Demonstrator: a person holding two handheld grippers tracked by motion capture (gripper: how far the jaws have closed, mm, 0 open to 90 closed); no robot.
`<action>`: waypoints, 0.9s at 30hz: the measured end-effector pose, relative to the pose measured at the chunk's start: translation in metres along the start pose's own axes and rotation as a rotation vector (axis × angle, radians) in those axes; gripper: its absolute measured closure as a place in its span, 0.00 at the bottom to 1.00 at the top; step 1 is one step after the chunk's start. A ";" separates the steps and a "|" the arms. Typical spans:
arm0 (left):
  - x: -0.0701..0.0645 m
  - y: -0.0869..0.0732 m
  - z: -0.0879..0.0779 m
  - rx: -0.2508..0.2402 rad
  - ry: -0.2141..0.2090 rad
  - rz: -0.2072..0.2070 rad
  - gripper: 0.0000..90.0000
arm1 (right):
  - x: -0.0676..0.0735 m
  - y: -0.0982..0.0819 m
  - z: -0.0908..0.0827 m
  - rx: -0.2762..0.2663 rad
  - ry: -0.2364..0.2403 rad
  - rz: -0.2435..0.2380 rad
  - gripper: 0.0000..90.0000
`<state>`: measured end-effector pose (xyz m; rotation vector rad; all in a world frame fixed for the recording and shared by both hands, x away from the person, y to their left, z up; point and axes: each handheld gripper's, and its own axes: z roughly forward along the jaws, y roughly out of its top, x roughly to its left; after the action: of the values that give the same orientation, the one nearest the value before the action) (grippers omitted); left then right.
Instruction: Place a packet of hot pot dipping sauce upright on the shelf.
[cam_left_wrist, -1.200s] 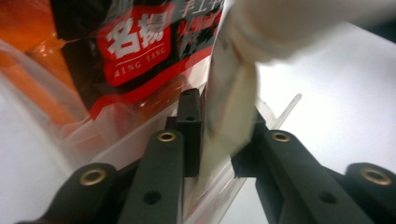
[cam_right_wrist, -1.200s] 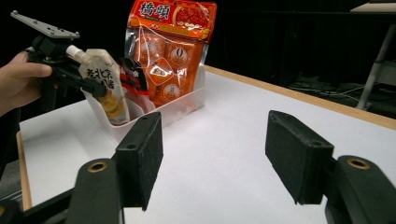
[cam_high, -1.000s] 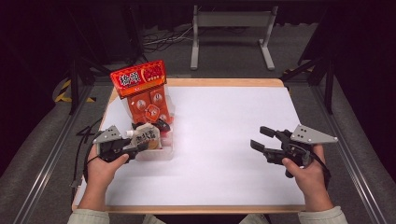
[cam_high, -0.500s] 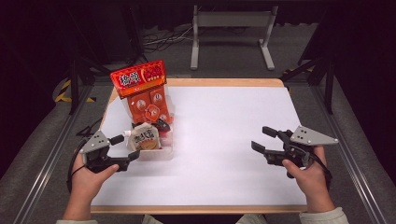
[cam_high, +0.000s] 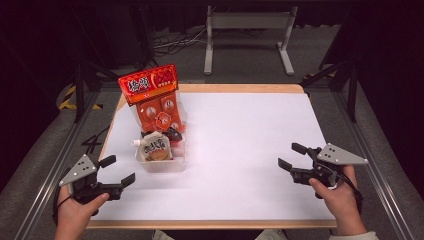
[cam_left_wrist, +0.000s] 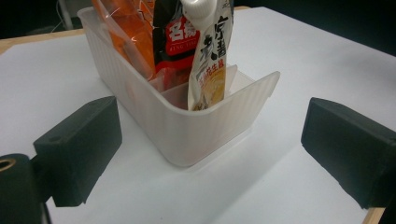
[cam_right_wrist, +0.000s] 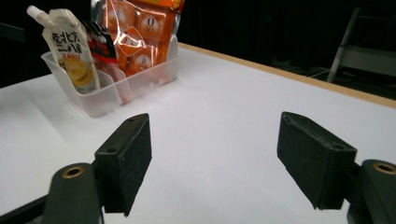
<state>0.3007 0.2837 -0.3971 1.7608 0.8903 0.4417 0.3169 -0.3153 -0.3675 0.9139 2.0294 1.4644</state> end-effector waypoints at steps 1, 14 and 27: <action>0.001 -0.002 -0.001 -0.008 0.000 -0.004 0.06 | -0.001 -0.003 0.000 0.003 -0.007 0.001 0.29; 0.007 -0.029 0.010 -0.012 0.037 -0.036 0.05 | -0.008 -0.037 0.007 0.047 -0.052 0.046 0.28; 0.009 -0.041 0.023 -0.015 0.049 -0.041 0.06 | -0.008 -0.064 0.017 0.049 -0.102 0.049 0.28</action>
<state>0.3073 0.2814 -0.4450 1.7218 0.9532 0.4652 0.3187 -0.3242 -0.4338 1.0434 1.9893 1.3704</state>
